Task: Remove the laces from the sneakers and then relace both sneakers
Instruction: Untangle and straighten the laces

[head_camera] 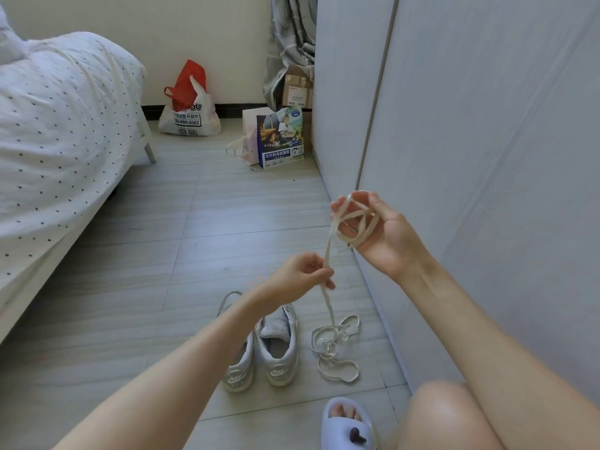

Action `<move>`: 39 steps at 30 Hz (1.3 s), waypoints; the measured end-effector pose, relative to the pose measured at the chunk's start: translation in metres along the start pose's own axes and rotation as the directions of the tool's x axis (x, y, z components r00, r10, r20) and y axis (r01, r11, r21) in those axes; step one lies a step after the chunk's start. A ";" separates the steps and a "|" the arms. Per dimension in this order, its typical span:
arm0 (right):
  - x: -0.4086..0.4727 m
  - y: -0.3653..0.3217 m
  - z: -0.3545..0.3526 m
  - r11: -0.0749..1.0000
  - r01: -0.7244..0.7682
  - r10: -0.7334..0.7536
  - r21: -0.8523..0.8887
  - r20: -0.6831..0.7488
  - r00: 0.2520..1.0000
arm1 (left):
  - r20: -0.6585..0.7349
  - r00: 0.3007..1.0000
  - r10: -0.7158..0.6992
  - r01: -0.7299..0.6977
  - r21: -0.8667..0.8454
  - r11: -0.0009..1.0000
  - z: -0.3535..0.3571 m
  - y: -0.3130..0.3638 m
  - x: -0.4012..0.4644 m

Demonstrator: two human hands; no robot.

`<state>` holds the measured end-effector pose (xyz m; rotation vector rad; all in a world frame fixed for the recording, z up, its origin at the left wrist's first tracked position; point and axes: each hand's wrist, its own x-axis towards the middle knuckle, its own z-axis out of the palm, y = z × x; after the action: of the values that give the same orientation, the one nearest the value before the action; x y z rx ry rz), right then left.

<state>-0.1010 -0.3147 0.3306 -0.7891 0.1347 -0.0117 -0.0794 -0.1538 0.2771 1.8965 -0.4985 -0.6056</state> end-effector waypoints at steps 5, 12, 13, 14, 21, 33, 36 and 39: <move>0.007 0.001 -0.038 0.895 -0.080 -0.110 -0.439 -0.390 0.914 | -0.147 0.986 0.083 -0.084 -0.001 0.996 -0.055 -0.003 -0.007; 0.007 0.016 -0.089 -0.335 -0.331 -0.161 -0.882 -0.292 0.943 | -0.099 0.987 -0.126 0.160 0.647 0.745 -0.095 -0.044 -0.044; 0.007 0.017 -0.090 -0.402 -0.334 -0.126 -0.853 -0.309 0.943 | -0.146 0.988 -0.047 0.129 0.620 0.774 -0.098 -0.041 -0.046; 0.006 0.018 -0.089 -0.454 -0.335 -0.100 -0.826 -0.326 0.940 | -0.198 0.979 0.050 0.079 0.593 0.801 -0.098 -0.035 -0.048; 0.002 0.030 -0.033 0.007 -0.118 -0.044 -0.993 -0.119 0.992 | -0.192 0.881 0.433 -0.243 0.602 0.761 -0.074 0.004 -0.059; -0.013 0.049 0.040 0.817 -0.087 0.218 -0.570 0.164 0.962 | -0.358 0.825 0.438 -0.137 0.625 0.768 -0.077 0.002 -0.053; -0.006 0.034 0.035 0.949 -0.081 0.110 -0.304 0.079 0.991 | -0.252 0.939 0.235 -0.046 0.584 0.811 -0.079 -0.011 -0.052; 0.002 0.018 0.021 0.998 0.000 0.010 0.069 -0.141 0.990 | -0.217 0.968 0.127 -0.004 0.493 0.870 -0.085 -0.023 -0.052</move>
<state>-0.0968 -0.2876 0.3326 -0.7190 0.2697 -0.0678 -0.0664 -0.0535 0.2946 2.3862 -0.5928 -0.1969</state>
